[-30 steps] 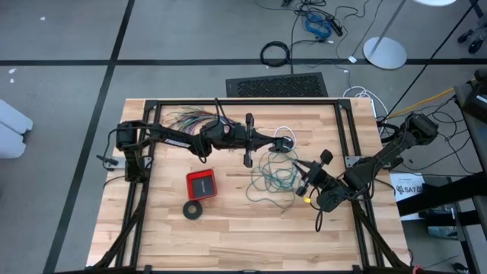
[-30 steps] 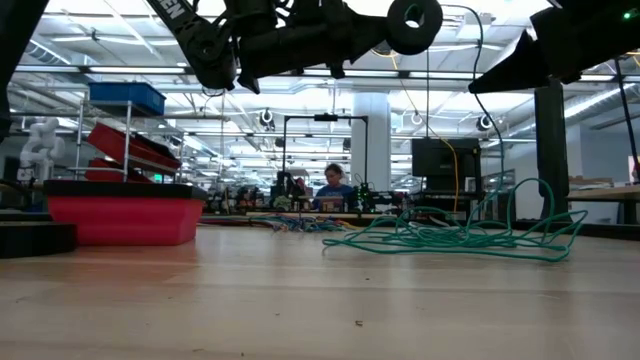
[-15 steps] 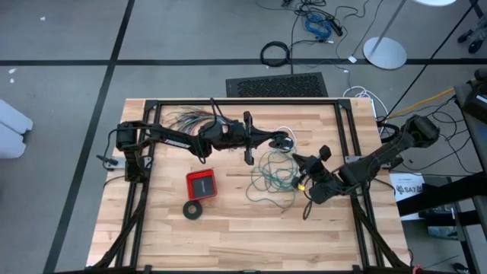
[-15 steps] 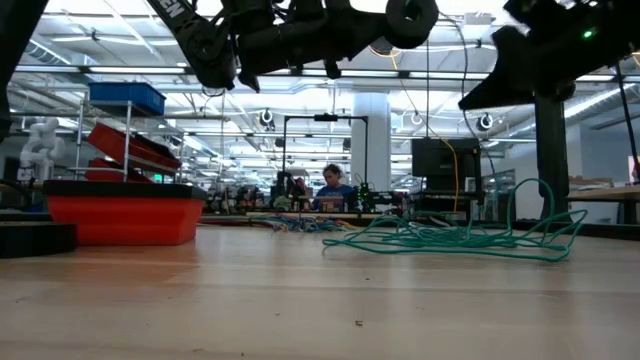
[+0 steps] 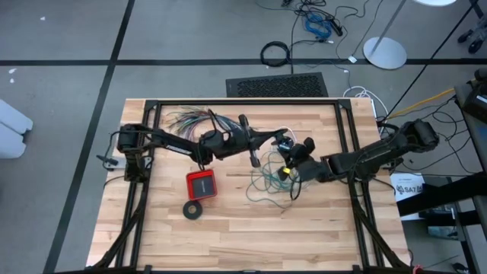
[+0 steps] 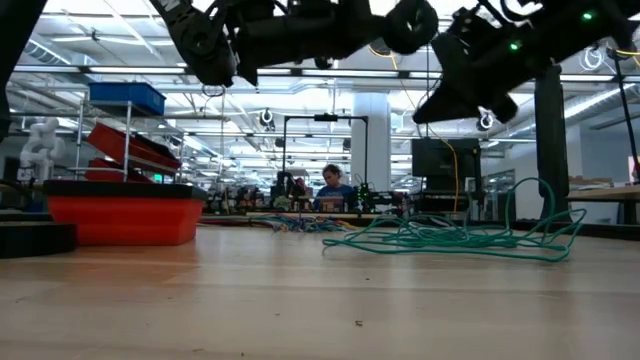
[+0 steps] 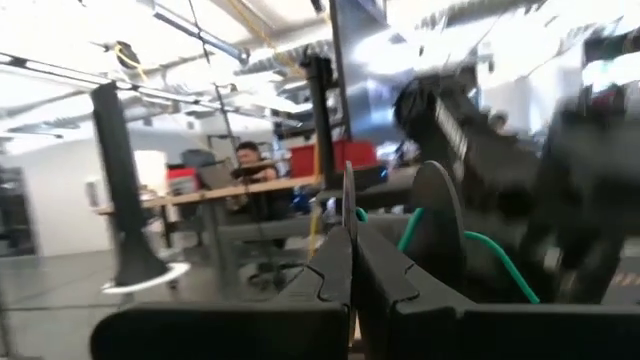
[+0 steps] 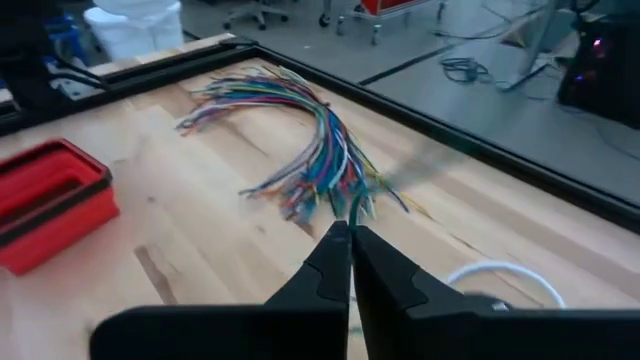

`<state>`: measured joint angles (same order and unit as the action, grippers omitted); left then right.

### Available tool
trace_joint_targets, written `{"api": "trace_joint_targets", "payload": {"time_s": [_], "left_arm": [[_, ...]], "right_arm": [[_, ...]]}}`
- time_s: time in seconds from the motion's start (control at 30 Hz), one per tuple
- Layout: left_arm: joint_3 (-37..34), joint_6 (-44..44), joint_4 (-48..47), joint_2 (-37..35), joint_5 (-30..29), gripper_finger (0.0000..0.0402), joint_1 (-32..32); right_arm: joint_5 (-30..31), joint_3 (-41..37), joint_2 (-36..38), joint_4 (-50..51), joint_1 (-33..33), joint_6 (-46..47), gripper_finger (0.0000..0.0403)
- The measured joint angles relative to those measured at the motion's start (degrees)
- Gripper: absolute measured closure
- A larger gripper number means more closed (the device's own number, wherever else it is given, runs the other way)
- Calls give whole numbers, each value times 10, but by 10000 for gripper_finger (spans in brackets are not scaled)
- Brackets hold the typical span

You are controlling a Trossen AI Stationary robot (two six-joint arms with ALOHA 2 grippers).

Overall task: Coil cords
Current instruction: Coil the green wire onto the spool

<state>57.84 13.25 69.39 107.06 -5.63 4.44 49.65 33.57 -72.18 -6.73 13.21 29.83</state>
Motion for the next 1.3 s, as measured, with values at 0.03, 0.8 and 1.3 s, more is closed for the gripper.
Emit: {"api": "trace_joint_targets", "payload": {"time_s": [0.03,0.8,1.3], "left_arm": [[0,12,2,6,-7,401,-1],[12,62,45,71,-8,401,-8],[0,-10,62,71,37,401,-11]], "right_arm": [[-11,7,0,0,-7,-7,403],[-93,32,0,47,-23,23,403],[-17,32,56,200,7,39,403]]}}
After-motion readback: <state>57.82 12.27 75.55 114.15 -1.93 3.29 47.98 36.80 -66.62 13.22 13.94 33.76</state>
